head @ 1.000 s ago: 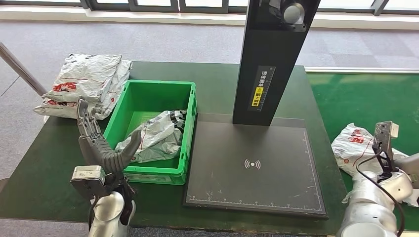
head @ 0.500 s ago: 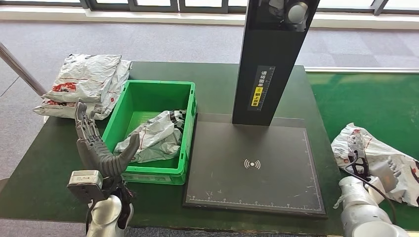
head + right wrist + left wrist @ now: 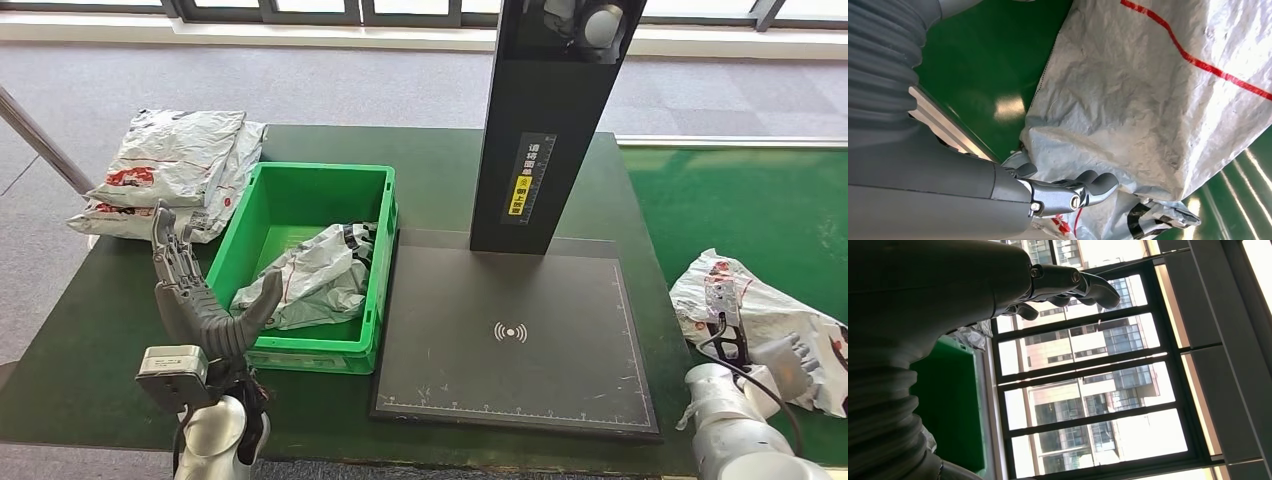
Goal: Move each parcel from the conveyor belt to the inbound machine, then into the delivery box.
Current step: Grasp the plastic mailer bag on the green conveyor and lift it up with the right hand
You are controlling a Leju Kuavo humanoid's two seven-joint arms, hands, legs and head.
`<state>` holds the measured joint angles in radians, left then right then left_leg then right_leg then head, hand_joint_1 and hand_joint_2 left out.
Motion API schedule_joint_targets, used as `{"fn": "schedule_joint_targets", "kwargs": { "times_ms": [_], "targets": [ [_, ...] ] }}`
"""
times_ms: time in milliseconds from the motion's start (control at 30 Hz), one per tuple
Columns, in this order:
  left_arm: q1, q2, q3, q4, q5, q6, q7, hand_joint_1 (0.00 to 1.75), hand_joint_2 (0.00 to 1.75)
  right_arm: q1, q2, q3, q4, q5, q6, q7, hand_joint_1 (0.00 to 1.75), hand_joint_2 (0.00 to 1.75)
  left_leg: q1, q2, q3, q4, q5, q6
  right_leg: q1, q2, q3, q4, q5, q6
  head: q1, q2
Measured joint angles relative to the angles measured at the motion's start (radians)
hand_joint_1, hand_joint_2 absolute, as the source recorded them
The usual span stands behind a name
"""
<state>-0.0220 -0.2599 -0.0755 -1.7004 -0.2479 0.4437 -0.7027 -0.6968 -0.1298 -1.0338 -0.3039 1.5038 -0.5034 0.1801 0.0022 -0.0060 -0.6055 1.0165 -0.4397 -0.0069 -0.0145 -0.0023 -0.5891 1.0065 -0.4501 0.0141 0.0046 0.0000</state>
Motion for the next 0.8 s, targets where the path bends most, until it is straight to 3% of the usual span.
{"fn": "schedule_joint_targets", "kwargs": {
  "times_ms": [200, 467, 800],
  "targets": [
    [0.000, 0.000, 0.001, -0.005, -0.003, -0.005, 0.000, 0.00, 1.75, 0.008, -0.001, 0.000, 0.004, 0.014, -0.040, 0.005, 0.00, 1.75, 0.000, 0.000, 0.000, 0.000, 0.000, 0.000, 0.000, 0.000, 0.000, 0.000, 0.000, 0.000, 0.000, 0.000],
    [-0.003, -0.002, 0.013, -0.004, -0.016, -0.023, 0.000, 0.00, 1.75, 0.033, -0.008, 0.001, 0.007, 0.052, -0.121, 0.129, 0.00, 1.75, 0.000, 0.000, 0.000, 0.000, 0.000, 0.000, 0.000, 0.000, 0.000, 0.000, 0.000, 0.000, 0.000, 0.000],
    [-0.013, -0.005, 0.019, 0.001, -0.016, -0.035, 0.000, 0.00, 1.75, 0.072, -0.017, 0.002, 0.012, 0.052, -0.150, 0.134, 0.00, 1.75, 0.000, 0.000, 0.000, 0.000, 0.000, 0.000, 0.000, 0.000, 0.000, 0.000, 0.000, 0.000, 0.000, 0.000]
  ]
}}
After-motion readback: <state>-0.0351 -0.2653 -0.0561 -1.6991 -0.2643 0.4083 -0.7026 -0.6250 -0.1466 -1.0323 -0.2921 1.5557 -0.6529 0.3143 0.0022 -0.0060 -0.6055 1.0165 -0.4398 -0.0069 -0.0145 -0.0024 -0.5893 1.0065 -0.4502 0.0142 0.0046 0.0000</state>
